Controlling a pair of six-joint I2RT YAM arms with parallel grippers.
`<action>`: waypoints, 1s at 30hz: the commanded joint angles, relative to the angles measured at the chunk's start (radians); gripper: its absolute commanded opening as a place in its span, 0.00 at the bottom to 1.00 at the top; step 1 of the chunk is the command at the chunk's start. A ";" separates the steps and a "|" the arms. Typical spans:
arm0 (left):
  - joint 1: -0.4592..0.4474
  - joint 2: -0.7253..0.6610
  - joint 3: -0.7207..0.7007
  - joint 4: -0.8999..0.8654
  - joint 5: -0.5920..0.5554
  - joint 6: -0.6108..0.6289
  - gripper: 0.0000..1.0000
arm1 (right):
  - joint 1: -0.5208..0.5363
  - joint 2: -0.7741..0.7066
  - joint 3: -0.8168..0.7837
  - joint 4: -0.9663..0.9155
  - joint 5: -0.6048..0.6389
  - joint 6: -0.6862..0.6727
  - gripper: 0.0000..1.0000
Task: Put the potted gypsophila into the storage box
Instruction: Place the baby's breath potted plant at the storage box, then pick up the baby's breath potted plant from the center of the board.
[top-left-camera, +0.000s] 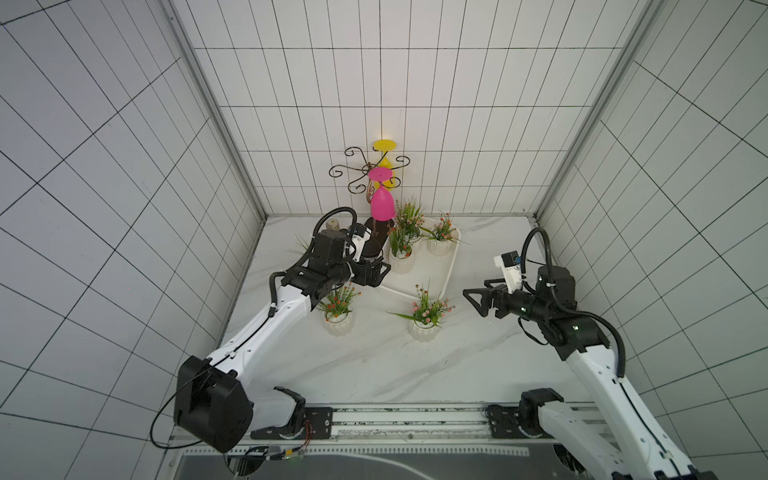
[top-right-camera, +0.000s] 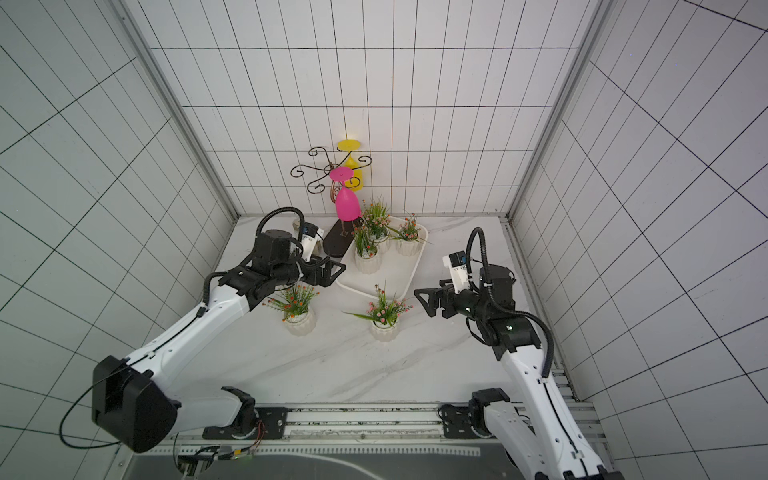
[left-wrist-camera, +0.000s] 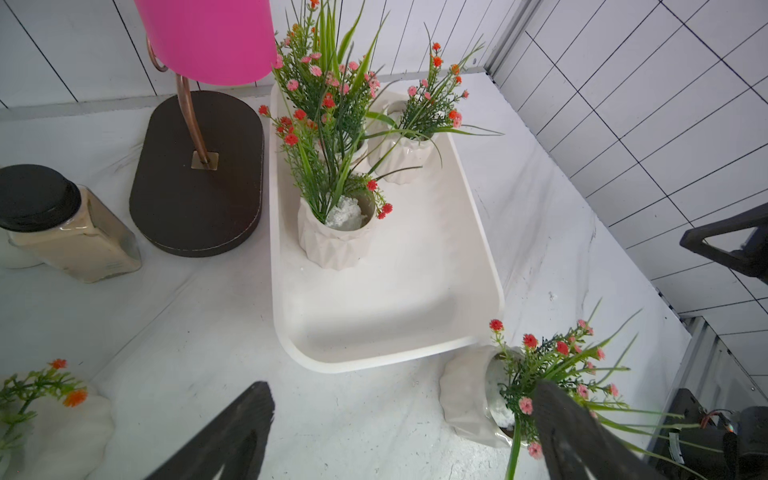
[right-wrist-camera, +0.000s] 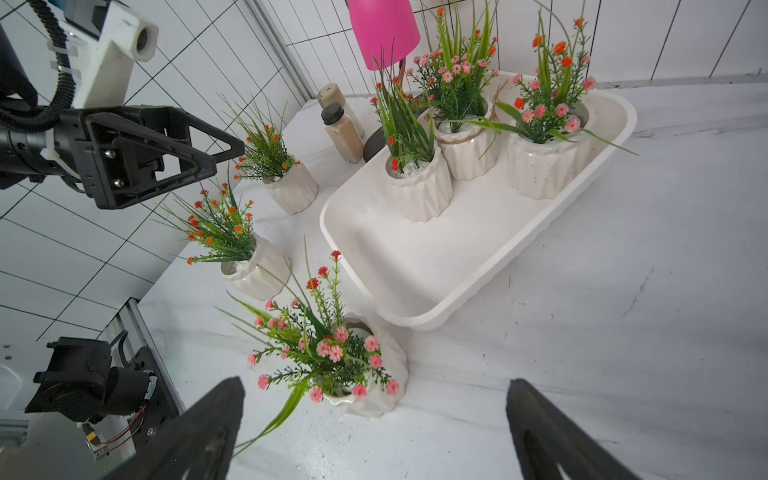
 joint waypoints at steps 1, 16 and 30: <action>0.010 -0.041 -0.032 -0.014 0.044 0.001 0.97 | 0.016 -0.080 -0.078 0.007 -0.042 -0.033 0.99; 0.036 -0.048 -0.124 0.039 0.133 0.001 0.97 | 0.249 -0.080 -0.086 -0.133 0.153 0.162 0.99; 0.071 -0.019 -0.129 0.061 0.234 -0.020 0.97 | 0.709 0.067 -0.158 -0.009 0.548 0.408 0.99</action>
